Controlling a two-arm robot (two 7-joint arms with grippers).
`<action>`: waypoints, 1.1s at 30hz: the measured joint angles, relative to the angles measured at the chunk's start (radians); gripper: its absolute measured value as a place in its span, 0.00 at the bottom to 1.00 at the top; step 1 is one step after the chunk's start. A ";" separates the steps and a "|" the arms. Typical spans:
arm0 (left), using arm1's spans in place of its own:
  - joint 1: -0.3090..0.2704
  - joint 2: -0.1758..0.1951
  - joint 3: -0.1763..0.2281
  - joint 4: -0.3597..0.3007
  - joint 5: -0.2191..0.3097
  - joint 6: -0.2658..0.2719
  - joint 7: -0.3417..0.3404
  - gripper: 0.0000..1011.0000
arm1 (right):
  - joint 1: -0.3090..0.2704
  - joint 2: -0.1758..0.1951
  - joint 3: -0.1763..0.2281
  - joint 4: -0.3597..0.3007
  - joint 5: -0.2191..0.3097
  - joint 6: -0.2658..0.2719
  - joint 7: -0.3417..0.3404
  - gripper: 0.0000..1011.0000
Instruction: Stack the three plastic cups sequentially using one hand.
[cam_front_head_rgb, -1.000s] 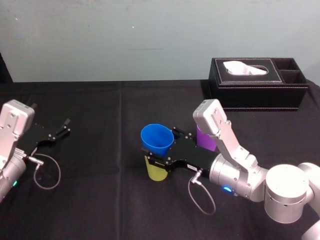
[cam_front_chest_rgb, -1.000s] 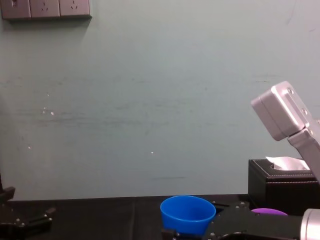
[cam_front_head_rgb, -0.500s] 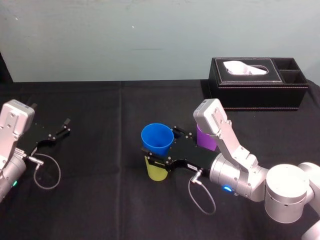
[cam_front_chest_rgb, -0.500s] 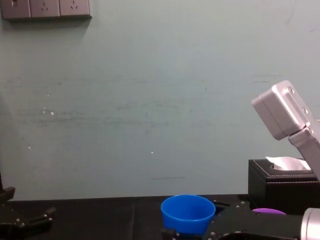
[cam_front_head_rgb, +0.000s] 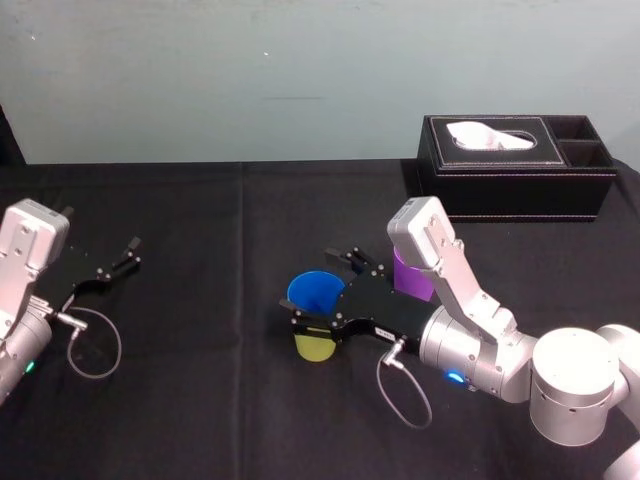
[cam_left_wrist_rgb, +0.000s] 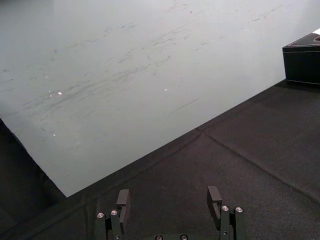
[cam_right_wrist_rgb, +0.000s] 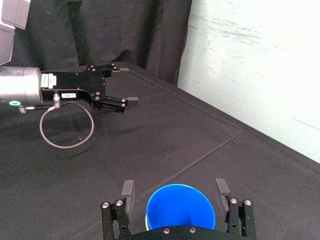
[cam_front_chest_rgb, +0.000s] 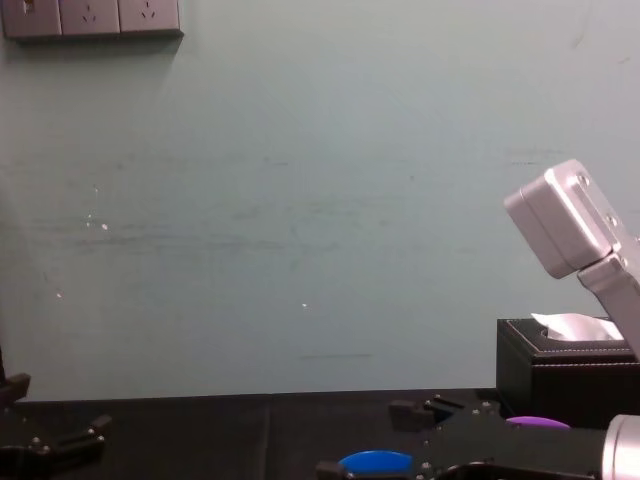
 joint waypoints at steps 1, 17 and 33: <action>0.000 0.000 0.000 0.000 0.000 0.000 0.000 1.00 | 0.000 0.000 0.000 0.000 0.000 0.000 0.000 0.99; 0.000 0.000 0.000 0.000 0.000 0.000 0.000 1.00 | -0.016 0.004 0.018 -0.019 0.005 -0.006 -0.009 0.99; 0.000 0.000 0.000 0.000 0.000 0.000 0.000 1.00 | -0.131 0.062 0.150 -0.118 0.067 -0.044 -0.054 0.99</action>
